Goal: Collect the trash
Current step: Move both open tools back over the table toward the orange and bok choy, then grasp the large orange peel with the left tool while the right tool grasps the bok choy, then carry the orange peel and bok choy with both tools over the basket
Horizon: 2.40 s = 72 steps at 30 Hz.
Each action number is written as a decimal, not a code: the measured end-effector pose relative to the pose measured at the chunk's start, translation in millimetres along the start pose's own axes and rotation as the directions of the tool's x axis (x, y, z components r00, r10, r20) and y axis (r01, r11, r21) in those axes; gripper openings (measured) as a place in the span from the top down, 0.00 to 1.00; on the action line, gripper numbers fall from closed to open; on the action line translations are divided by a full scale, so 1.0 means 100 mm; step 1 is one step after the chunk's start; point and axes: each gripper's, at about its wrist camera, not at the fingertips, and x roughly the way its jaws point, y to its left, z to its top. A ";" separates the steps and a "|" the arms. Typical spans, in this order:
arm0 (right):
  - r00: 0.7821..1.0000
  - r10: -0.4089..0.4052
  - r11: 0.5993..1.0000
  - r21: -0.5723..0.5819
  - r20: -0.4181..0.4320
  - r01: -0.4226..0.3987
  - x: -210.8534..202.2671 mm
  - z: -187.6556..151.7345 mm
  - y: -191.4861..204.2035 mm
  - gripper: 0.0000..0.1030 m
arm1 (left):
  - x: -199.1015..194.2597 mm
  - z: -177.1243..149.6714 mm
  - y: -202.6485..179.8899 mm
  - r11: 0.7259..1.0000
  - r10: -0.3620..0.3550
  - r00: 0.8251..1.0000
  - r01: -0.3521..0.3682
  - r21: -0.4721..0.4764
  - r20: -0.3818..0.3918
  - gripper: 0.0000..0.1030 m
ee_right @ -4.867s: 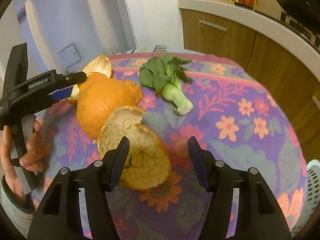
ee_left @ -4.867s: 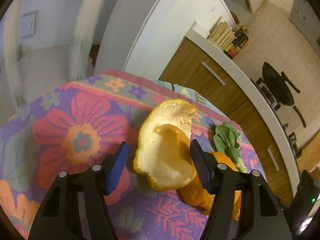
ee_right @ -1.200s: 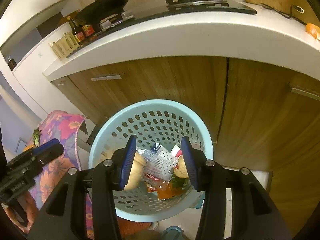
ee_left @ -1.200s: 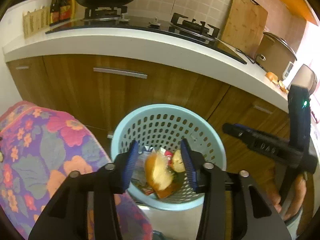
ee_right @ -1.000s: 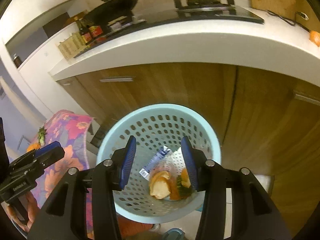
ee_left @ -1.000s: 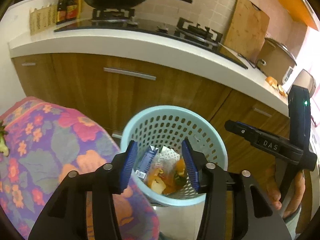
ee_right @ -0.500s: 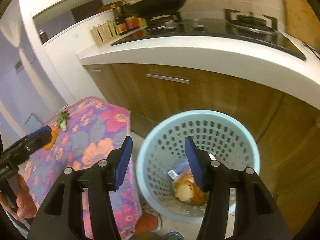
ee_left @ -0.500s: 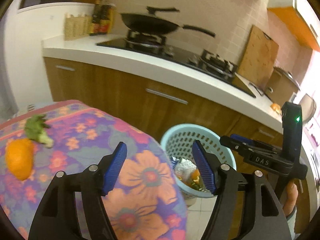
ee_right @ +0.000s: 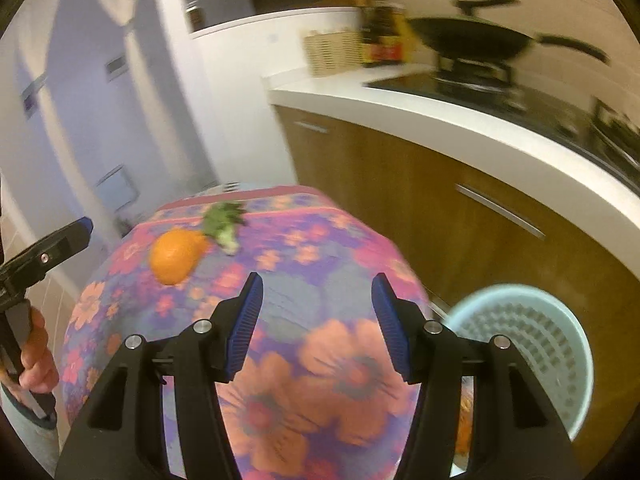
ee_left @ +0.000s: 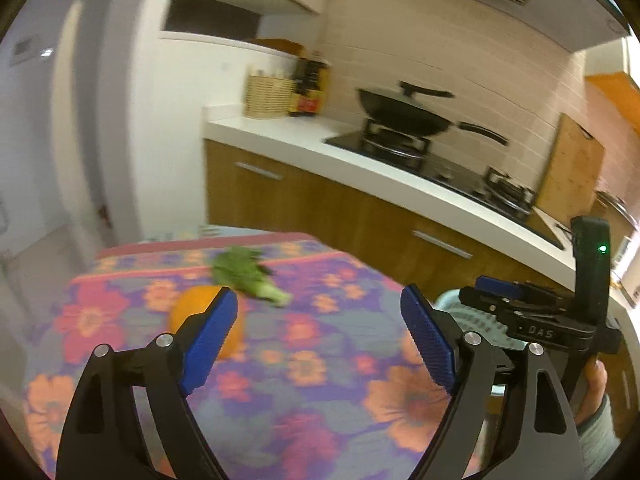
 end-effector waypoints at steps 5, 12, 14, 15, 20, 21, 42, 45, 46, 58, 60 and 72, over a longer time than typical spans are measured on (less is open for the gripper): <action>0.998 0.057 0.990 -0.125 -0.013 -0.058 0.43 0.15 0.50 0.49 | 0.10 -0.05 0.48 0.996 0.069 0.997 -0.071 -0.045 -0.033 0.19; 0.997 0.061 0.966 -0.249 -0.047 -0.071 1.15 0.26 0.94 0.49 | 0.58 -0.22 0.92 0.990 0.100 0.987 -0.111 -0.084 -0.122 0.19; 0.994 0.073 0.967 -0.240 -0.077 -0.090 1.33 0.28 0.94 0.49 | 0.74 -0.24 1.00 0.990 0.092 0.984 -0.107 -0.089 -0.153 0.19; 0.993 0.076 0.967 -0.237 -0.093 -0.096 1.45 0.31 0.95 0.49 | 0.80 -0.25 1.00 0.990 0.090 0.982 -0.106 -0.089 -0.164 0.19; 0.988 0.085 0.967 -0.228 -0.127 -0.113 1.80 0.35 0.97 0.49 | 1.07 -0.27 1.06 0.992 0.071 0.978 -0.090 -0.092 -0.194 0.19; 0.988 0.083 0.967 -0.228 -0.131 -0.111 1.84 0.35 0.97 0.49 | 1.11 -0.29 1.08 0.992 0.063 0.978 -0.083 -0.096 -0.197 0.19; 0.964 0.075 0.942 -0.300 -0.256 -0.153 2.17 0.29 1.16 0.78 | 1.16 -0.38 0.92 0.995 0.096 0.976 -0.102 -0.017 -0.195 0.42; 0.965 0.080 0.937 -0.313 -0.250 -0.159 2.15 0.28 1.19 0.80 | 1.13 -0.39 0.89 0.998 0.059 0.980 -0.065 -0.025 -0.188 0.57; 0.965 0.088 0.935 -0.313 -0.246 -0.165 2.13 0.28 1.19 0.80 | 1.13 -0.39 0.88 0.997 0.064 0.980 -0.069 -0.019 -0.186 0.60; 0.987 0.132 0.941 -0.302 -0.087 -0.152 1.75 0.27 1.10 0.80 | 0.87 -0.36 0.85 0.998 0.003 0.996 -0.008 -0.059 -0.089 0.70; 0.990 0.123 0.945 -0.298 -0.065 -0.137 1.64 0.22 1.07 0.80 | 0.81 -0.35 0.80 0.998 0.001 0.996 -0.005 -0.055 -0.084 0.70; 0.995 0.092 0.979 -0.183 0.040 -0.084 0.39 -0.32 0.39 0.80 | 0.29 -0.32 -0.03 0.991 -0.123 0.991 0.125 0.040 -0.058 0.70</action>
